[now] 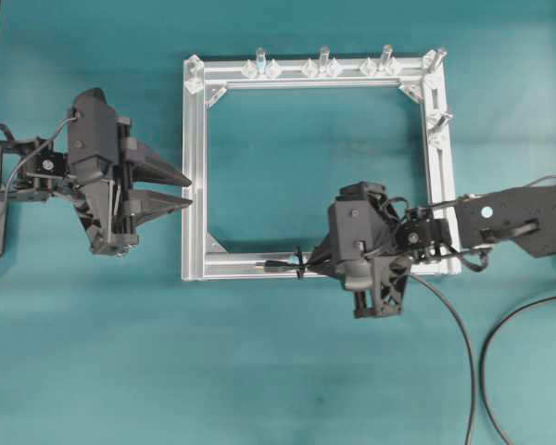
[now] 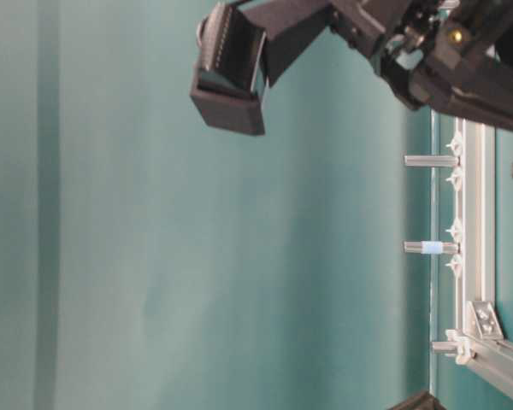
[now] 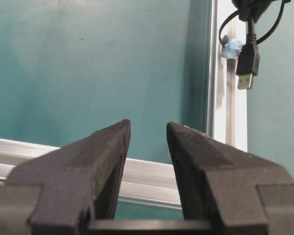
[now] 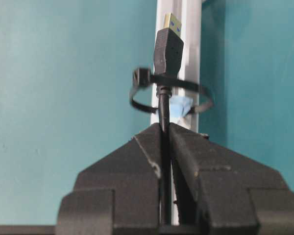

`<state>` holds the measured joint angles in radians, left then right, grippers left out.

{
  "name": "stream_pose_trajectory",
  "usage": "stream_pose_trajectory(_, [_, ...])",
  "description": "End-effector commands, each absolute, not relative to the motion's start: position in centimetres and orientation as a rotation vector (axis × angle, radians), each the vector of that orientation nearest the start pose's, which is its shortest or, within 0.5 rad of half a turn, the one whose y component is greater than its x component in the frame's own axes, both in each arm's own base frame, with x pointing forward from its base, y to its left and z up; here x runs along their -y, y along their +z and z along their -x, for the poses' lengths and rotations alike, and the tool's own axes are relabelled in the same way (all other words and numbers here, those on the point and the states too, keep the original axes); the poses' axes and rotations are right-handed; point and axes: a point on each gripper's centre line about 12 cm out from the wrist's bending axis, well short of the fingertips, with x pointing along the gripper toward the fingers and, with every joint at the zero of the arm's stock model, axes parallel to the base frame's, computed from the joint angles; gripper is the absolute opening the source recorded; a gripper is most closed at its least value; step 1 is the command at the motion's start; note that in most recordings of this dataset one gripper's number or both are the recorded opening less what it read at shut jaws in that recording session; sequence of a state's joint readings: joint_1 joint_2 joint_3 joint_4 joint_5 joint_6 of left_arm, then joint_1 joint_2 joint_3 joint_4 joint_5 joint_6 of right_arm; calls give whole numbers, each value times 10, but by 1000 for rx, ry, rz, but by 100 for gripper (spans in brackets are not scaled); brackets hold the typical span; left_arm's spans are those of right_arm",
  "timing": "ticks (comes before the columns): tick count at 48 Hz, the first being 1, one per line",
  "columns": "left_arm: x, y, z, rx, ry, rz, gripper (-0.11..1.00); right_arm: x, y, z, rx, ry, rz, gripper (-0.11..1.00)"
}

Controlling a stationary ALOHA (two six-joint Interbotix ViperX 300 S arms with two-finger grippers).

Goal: Insert the wire through the string loop located in the center.
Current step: 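Push the USB connector leftward through the black zip-tie loop with the right gripper, then move the left gripper to the connector emerging left of the loop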

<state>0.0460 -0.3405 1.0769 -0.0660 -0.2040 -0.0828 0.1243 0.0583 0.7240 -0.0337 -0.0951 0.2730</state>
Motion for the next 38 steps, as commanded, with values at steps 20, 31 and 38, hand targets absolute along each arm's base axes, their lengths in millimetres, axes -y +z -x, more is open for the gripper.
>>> stream_pose_trajectory(20, [-12,179,-285,-493,86,153,39,-46,148,-389,-655,37,-196,7])
stream_pose_trajectory(31, [0,177,-295,-600,46,139,42,-46,148,-389,-657,37,-195,7])
stream_pose_trajectory(38, [4,179,-313,-616,34,133,48,-46,148,-389,-655,37,-196,7])
